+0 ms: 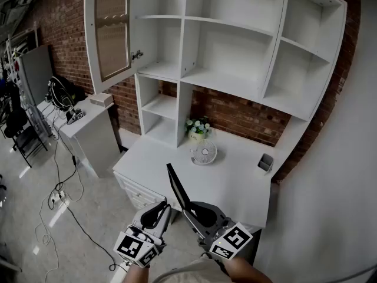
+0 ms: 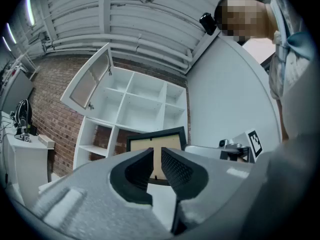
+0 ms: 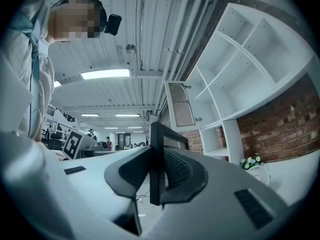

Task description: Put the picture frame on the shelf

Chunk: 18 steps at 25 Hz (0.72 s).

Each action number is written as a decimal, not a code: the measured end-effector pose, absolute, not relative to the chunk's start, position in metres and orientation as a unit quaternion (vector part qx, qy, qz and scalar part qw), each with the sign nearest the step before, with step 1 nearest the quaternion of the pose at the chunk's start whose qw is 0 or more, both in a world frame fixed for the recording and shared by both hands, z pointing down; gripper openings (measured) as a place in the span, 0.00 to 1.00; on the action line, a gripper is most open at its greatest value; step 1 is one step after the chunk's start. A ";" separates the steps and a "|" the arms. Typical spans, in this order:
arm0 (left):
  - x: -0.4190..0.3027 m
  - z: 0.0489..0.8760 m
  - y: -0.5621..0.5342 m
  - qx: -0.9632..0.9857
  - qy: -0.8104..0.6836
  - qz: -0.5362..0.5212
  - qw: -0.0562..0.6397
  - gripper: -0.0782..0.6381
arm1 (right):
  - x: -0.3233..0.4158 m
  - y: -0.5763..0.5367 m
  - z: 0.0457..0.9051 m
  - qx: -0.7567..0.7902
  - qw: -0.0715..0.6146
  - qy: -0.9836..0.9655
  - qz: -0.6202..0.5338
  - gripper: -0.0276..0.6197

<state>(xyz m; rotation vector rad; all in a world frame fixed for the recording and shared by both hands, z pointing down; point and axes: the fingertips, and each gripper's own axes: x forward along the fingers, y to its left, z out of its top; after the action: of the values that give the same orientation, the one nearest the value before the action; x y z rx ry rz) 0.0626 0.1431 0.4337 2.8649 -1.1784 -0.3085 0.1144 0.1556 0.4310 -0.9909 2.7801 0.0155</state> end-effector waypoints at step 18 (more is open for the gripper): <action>0.058 0.436 0.148 0.922 -0.373 -0.100 0.016 0.18 | 0.118 0.157 0.430 -0.345 0.120 0.931 -0.012 0.17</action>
<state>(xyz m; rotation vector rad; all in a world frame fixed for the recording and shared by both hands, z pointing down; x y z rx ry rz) 0.0583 0.1476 0.4363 2.8684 -1.1617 -0.3105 0.1182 0.1572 0.4304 -1.0079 2.7191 -0.0342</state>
